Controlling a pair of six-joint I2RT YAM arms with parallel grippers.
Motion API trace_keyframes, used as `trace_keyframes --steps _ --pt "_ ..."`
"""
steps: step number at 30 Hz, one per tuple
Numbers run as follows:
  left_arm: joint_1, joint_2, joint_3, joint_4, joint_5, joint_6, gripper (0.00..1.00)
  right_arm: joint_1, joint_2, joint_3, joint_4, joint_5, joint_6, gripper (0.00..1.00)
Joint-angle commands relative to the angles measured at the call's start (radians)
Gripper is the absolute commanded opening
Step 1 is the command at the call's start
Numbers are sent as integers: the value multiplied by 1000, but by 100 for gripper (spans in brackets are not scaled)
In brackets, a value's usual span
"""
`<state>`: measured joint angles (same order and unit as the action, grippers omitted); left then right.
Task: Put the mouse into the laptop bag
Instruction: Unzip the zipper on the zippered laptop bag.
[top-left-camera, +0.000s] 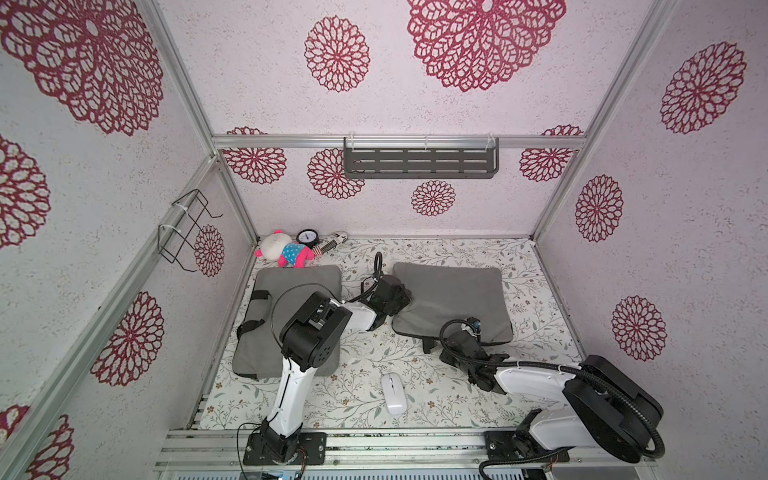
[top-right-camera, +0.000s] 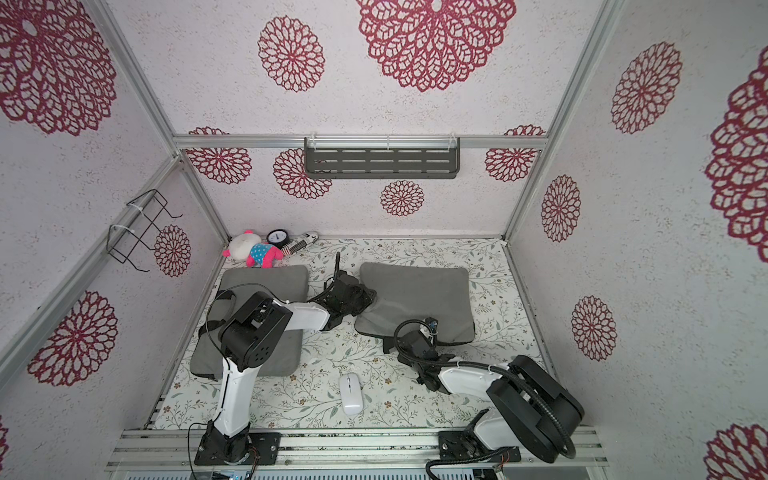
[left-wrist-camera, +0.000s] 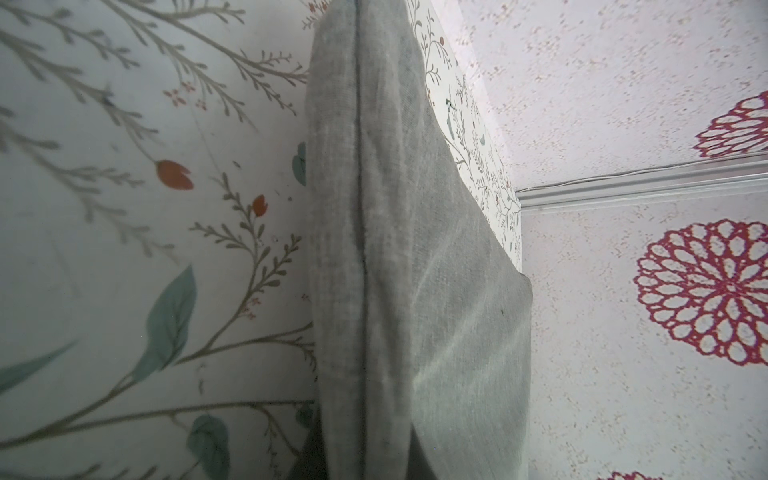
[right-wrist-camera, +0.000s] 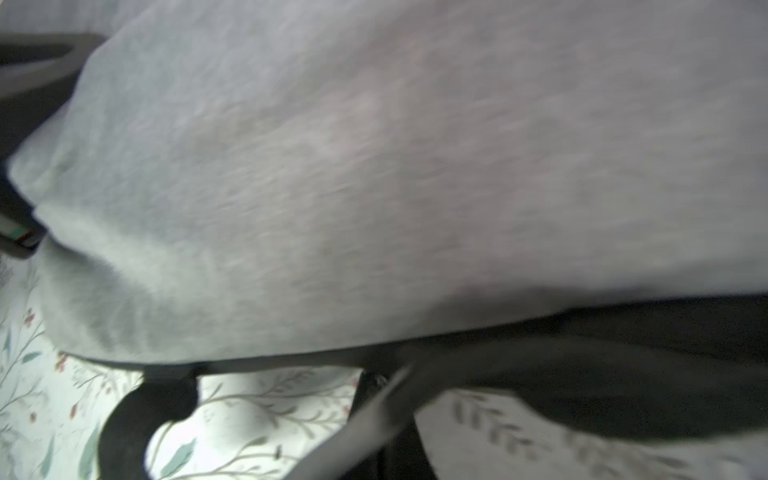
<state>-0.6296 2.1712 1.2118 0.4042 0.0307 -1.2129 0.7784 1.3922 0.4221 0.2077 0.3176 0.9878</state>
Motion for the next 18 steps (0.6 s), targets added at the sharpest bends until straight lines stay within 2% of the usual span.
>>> trace_keyframes --steps 1,5,9,11,14,16,18 --pt "-31 -4 -39 -11 -9 -6 0 37 33 63 33 -30 -14 0" --pt "-66 -85 -161 53 -154 -35 0 39 45 91 -8 2 -19 0" --pt "-140 -138 -217 77 -279 -49 1 16 8 102 -80 74 -20 0" --pt "-188 -166 -247 93 -357 -56 16 -19 -16 90 -97 75 -22 0" --pt "-241 -198 -276 98 -452 -53 47 -88 -52 54 -112 67 -21 0" --pt "-258 -249 -288 98 -474 -50 64 -147 -78 21 -118 56 -22 0" --pt "-251 -262 -287 89 -469 -39 75 -209 -107 -9 -127 44 -29 0"
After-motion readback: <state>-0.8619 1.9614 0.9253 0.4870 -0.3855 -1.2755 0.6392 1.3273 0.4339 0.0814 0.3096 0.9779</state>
